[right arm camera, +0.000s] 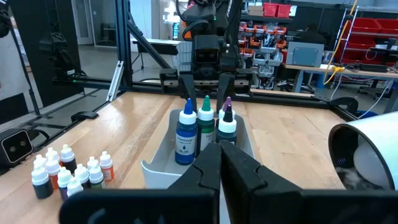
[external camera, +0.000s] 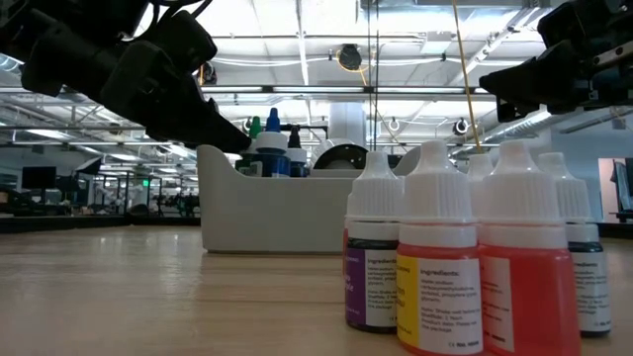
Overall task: Pick & Place food coloring
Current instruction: Adjust the large green food coloring bottle on the gray bin
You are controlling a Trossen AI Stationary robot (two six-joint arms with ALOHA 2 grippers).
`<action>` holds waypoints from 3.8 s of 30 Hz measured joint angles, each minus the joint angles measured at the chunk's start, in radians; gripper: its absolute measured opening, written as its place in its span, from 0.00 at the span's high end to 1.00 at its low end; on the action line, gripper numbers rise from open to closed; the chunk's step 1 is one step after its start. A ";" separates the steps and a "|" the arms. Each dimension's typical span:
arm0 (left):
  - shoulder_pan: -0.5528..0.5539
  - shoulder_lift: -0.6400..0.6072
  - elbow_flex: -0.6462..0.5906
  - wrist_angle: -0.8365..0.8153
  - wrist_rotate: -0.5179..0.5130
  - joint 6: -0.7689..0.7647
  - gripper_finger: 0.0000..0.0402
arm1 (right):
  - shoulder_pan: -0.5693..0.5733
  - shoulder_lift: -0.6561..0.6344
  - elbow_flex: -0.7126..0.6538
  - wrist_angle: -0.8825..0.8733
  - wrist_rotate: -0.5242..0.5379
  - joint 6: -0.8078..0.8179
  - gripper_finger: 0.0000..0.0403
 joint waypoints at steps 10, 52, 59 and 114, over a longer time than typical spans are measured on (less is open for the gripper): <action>0.000 0.029 0.001 0.012 0.006 -0.018 0.67 | 0.000 0.000 0.000 0.003 0.000 0.000 1.00; -0.154 -0.009 0.000 -0.116 -0.327 -0.069 0.98 | 0.123 0.718 0.518 -0.016 0.047 0.090 0.95; -0.183 -0.010 0.001 -0.194 -0.344 -0.147 0.98 | 0.106 0.848 0.569 -0.018 0.042 0.125 0.99; -0.358 -0.060 0.000 0.042 -0.527 0.129 0.83 | 0.112 1.017 0.795 -0.045 0.181 0.092 0.44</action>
